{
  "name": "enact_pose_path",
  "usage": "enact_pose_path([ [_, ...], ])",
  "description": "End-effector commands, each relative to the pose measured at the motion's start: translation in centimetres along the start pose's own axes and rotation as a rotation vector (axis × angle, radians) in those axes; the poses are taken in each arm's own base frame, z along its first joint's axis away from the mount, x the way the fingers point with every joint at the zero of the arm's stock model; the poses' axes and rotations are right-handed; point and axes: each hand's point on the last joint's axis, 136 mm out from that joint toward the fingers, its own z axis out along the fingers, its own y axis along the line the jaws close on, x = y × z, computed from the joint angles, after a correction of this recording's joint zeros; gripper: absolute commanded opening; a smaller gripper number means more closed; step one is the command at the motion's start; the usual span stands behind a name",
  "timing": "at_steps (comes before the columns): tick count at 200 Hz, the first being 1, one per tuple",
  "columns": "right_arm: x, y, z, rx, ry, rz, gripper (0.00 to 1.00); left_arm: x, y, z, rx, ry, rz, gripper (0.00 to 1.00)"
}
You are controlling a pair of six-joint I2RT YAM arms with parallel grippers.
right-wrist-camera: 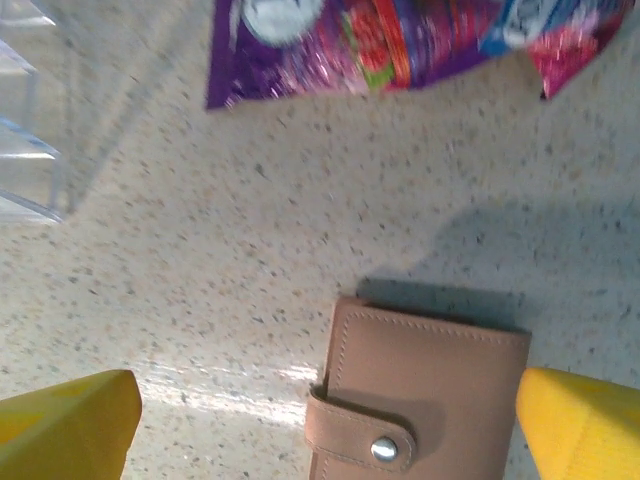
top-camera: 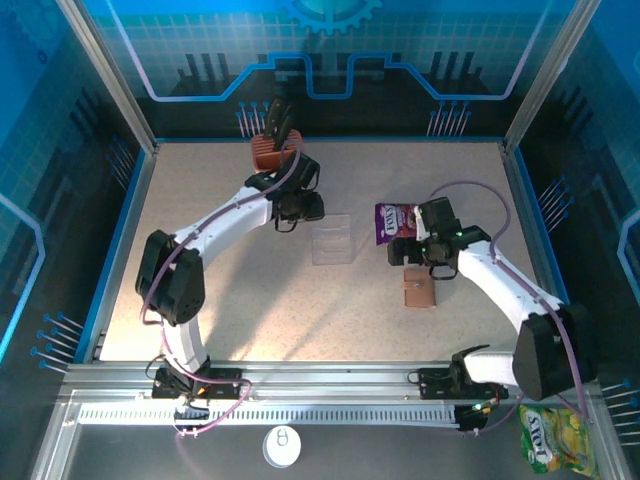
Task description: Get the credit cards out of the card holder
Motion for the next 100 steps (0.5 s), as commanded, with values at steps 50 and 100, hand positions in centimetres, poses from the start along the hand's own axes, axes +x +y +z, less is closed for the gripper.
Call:
enact_pose_path([
  [50,3.3,-3.1,3.0,0.15,0.195,0.077,1.0,0.8,0.3,-2.2,0.063,-0.061,0.006,0.39],
  [100,4.1,-2.6,4.5,0.123,0.252,0.056,0.95,2.1,1.8,-2.1,0.044,-0.058,-0.024,0.4],
])
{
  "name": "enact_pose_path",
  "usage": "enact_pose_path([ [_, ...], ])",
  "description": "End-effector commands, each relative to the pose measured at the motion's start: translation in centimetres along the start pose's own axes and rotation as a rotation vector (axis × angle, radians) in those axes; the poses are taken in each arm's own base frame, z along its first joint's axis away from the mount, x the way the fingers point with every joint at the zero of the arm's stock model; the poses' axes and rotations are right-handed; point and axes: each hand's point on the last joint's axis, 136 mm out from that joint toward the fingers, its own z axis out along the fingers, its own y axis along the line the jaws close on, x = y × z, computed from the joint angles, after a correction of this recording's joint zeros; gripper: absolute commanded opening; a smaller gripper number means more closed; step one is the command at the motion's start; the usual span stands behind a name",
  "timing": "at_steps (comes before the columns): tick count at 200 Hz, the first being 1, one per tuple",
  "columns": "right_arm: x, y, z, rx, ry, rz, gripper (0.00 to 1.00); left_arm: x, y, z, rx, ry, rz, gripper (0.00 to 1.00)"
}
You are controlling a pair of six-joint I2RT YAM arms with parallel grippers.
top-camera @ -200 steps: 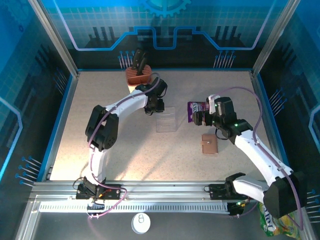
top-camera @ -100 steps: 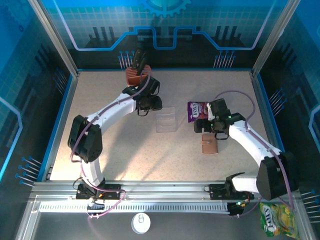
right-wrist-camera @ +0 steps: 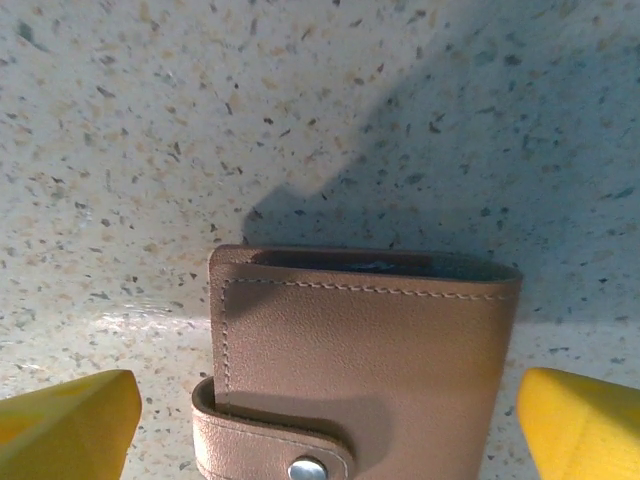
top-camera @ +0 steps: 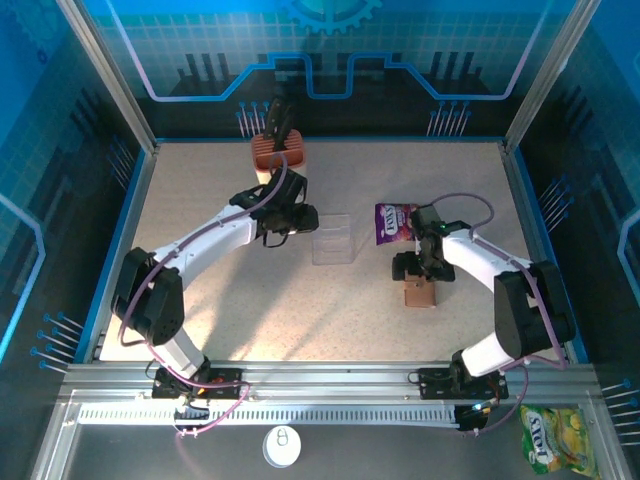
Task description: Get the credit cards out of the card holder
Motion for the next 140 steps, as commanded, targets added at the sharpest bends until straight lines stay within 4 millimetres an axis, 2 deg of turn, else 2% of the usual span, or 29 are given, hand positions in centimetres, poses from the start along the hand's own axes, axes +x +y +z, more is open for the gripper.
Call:
enact_pose_path([
  [1,0.1,0.0,0.2,-0.008,0.019,-0.001,0.95,-0.4,0.3,-1.1,0.015,-0.042,-0.022,0.4],
  [28,0.0,0.9,-0.3,-0.012,0.0,-0.052,0.93,-0.3,0.6,-1.3,0.02,-0.05,-0.035,0.41],
  [69,0.0,5.4,-1.2,-0.122,-0.008,-0.147,0.94,0.1,0.8,-1.5,0.019,-0.039,-0.03,0.41],
  [118,1.8,10.7,-1.2,-0.22,0.012,-0.282,0.94,1.0,2.1,-2.2,-0.007,-0.049,-0.033,0.41],
  [140,2.9,11.9,-1.2,-0.228,0.029,-0.316,0.95,1.2,2.4,-2.4,-0.004,-0.059,-0.038,0.41],
])
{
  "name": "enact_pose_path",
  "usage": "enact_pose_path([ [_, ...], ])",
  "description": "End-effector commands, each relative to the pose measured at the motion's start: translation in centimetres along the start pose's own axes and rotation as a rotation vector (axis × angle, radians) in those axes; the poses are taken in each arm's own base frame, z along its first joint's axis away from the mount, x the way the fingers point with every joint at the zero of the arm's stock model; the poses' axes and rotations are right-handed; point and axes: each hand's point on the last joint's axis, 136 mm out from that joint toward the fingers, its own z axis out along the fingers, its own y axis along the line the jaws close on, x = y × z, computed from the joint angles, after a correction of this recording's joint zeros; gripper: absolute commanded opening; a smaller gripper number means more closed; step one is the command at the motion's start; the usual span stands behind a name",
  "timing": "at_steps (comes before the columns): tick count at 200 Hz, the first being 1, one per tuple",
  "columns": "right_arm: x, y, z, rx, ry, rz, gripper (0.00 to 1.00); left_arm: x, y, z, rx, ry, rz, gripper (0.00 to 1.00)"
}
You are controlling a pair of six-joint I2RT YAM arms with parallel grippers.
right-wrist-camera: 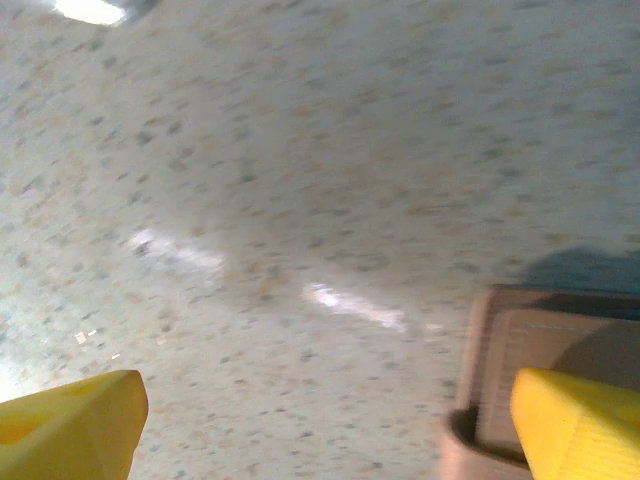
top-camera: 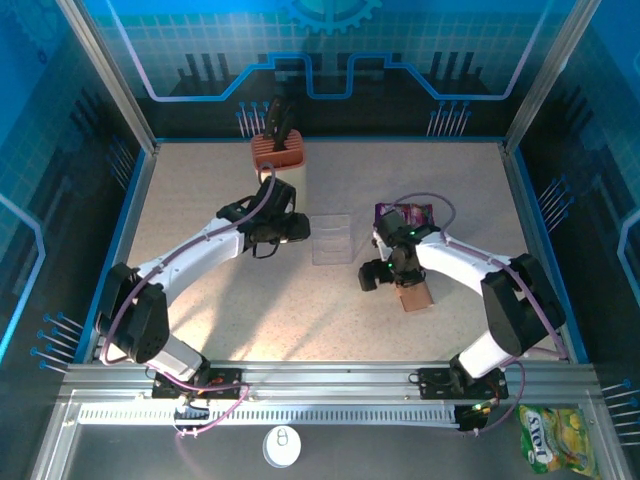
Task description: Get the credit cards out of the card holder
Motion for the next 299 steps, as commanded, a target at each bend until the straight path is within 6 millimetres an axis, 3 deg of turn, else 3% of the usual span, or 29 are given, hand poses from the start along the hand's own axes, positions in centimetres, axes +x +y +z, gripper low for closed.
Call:
enact_pose_path([
  [1,0.2,2.3,-0.1,-0.05,0.016,-0.033,0.95,-0.2,0.7,-0.7,-0.009,-0.031,-0.029,0.41],
  [32,-0.2,0.8,-1.3,0.008,-0.038,0.005,0.96,-0.2,0.6,-0.9,0.0,-0.036,-0.028,0.41],
  [75,-1.2,-3.9,-2.8,0.066,-0.074,0.107,0.99,-0.3,0.6,-0.7,-0.005,-0.029,-0.024,0.41],
  [112,-1.3,-7.4,-2.7,0.061,-0.08,0.205,1.0,0.0,0.8,-1.2,-0.002,-0.033,-0.031,0.42],
  [145,-1.7,-8.6,-1.9,0.033,-0.065,0.242,1.0,0.5,1.1,-1.6,-0.001,-0.038,-0.037,0.43],
  [214,-3.1,-6.7,-0.7,-0.048,-0.042,0.212,1.0,0.6,1.2,-1.9,0.002,-0.042,-0.04,0.43],
  [257,-2.7,-3.5,-0.2,-0.083,-0.005,0.151,1.0,0.8,1.7,-2.1,-0.015,-0.045,-0.029,0.43],
  [299,-0.2,0.9,0.6,-0.085,0.067,0.057,1.0,0.7,2.0,-2.8,-0.012,-0.069,-0.028,0.43],
])
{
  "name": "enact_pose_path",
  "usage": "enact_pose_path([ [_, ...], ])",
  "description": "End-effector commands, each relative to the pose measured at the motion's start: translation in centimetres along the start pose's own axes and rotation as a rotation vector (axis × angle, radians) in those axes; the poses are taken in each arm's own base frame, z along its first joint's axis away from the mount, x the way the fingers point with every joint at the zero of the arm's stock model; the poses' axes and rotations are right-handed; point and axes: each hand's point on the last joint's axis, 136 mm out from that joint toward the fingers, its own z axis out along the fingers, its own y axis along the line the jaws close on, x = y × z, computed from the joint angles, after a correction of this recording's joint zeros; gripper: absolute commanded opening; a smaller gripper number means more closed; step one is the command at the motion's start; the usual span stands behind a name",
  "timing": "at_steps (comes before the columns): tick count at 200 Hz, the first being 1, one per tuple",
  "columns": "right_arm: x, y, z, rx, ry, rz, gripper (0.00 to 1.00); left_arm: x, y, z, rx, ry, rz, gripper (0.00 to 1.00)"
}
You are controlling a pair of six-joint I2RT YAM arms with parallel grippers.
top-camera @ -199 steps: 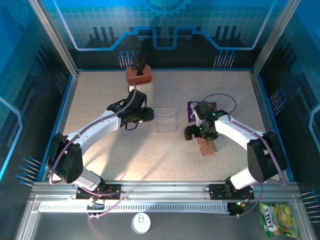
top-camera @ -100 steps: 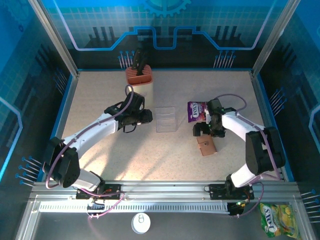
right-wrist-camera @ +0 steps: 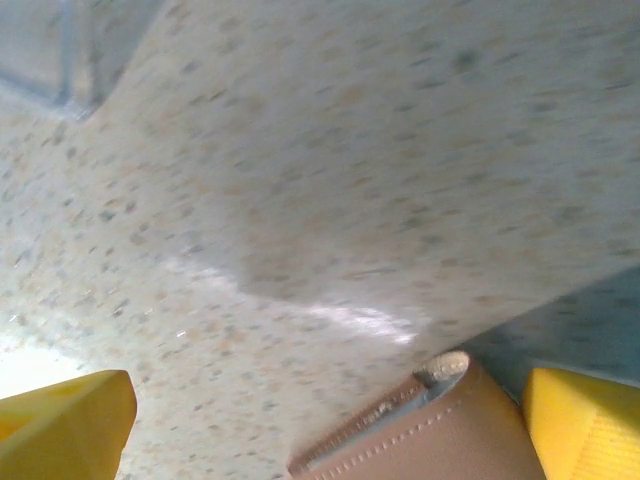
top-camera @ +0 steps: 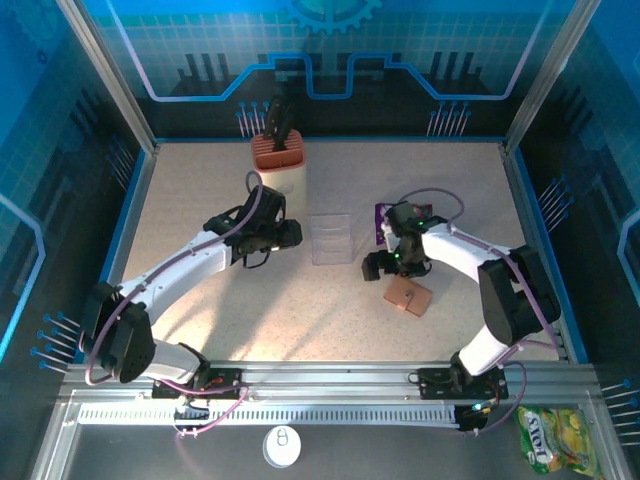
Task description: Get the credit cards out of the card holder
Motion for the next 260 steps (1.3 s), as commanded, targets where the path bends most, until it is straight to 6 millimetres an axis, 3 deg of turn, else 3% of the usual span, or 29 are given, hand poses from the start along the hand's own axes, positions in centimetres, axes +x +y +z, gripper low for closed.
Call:
enact_pose_path([
  [1,1.8,2.4,0.4,-0.019,0.064,-0.022,1.0,-0.3,0.6,-0.7,-0.009,-0.028,0.001,0.43],
  [32,5.4,3.9,0.8,0.011,0.135,-0.062,1.0,-0.1,0.6,-0.3,-0.01,-0.014,0.001,0.43],
  [56,7.8,3.7,0.3,0.047,0.162,-0.059,1.0,0.0,0.6,0.1,-0.004,-0.013,-0.007,0.43],
  [64,9.4,2.7,0.3,0.079,0.19,-0.046,1.0,0.0,0.5,0.2,-0.001,-0.01,-0.009,0.43],
  [97,11.7,-0.5,-0.8,0.181,0.176,0.03,1.0,0.1,0.2,0.8,0.009,0.003,-0.011,0.43],
  [114,11.4,-0.5,-1.6,0.168,0.142,0.061,1.0,0.0,0.1,0.9,0.011,0.006,-0.01,0.43],
  [159,7.7,-2.5,-4.2,0.216,-0.004,0.134,1.0,-0.2,-0.2,1.1,0.018,0.005,-0.009,0.43],
  [200,4.8,-6.0,-4.0,0.245,-0.052,0.221,1.0,-0.1,0.2,0.9,0.008,-0.001,-0.014,0.43],
  [219,4.5,-7.2,-3.0,0.225,-0.033,0.265,1.0,-0.2,0.3,0.8,0.001,-0.008,-0.013,0.43],
  [260,5.4,-6.9,-1.7,0.122,-0.007,0.344,1.0,0.0,0.8,0.8,-0.013,-0.006,-0.009,0.43],
])
